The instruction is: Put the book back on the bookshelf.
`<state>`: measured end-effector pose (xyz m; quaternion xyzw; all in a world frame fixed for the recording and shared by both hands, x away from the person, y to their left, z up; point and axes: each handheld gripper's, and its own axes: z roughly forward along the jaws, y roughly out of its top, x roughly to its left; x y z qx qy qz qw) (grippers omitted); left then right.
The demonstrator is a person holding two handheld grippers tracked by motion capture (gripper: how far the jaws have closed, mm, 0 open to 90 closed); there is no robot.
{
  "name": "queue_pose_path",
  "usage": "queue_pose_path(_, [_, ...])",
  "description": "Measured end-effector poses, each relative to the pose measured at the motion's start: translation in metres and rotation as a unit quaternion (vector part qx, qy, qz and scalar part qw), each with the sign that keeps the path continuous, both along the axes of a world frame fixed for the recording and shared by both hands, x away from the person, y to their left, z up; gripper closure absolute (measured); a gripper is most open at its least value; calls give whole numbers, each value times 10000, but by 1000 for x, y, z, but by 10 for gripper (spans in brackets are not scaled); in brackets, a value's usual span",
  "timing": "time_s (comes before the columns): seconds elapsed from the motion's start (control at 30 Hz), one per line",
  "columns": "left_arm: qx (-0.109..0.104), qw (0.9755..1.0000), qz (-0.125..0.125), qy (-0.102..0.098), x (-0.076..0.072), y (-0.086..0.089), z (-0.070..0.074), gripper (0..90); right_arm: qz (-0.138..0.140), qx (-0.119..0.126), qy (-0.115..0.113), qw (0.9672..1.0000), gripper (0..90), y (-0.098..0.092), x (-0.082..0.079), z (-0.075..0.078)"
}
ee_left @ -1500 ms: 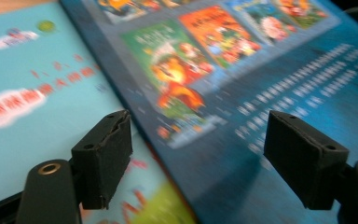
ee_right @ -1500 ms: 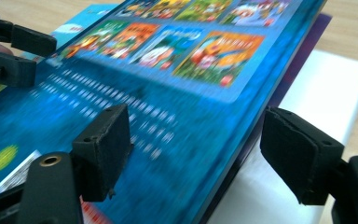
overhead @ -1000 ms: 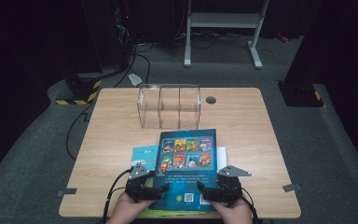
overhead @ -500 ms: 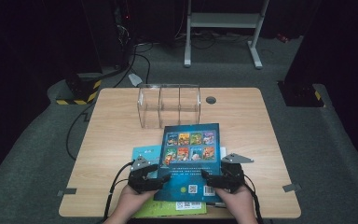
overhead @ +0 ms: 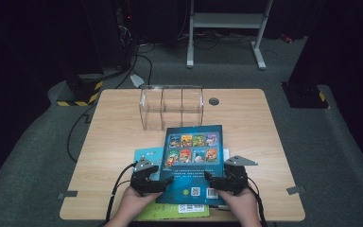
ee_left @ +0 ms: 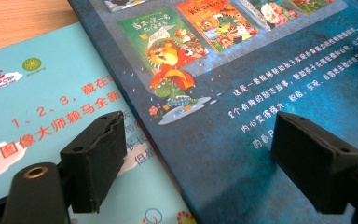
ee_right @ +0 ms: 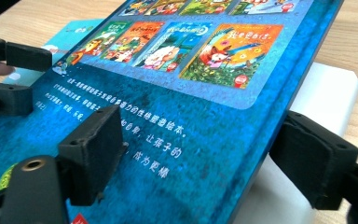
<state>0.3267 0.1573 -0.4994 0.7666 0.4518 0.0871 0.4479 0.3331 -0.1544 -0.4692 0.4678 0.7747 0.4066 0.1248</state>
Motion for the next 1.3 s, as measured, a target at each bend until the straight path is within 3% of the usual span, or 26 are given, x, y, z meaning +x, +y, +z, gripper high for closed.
queue_pose_path(0.2, [-19,10000,-10,-80,-2,0,-1,174,0,116,156,9998,157,3,2,-3])
queue_pose_path(0.37, [-67,9998,-141,-119,-6,-1,-1,225,-3,160,246,9996,176,3,0,-3])
queue_pose_path(0.6, [-81,9997,-144,-153,-6,-1,-2,227,-67,311,441,9985,284,-4,-2,1])
queue_pose_path(1.1, [-129,9997,-65,-179,-7,-1,-3,228,-83,443,201,9988,436,-10,-9,4])
queue_pose_path(1.3, [-138,9997,-65,-185,-7,0,-4,227,-59,434,102,9990,445,-11,-12,5])
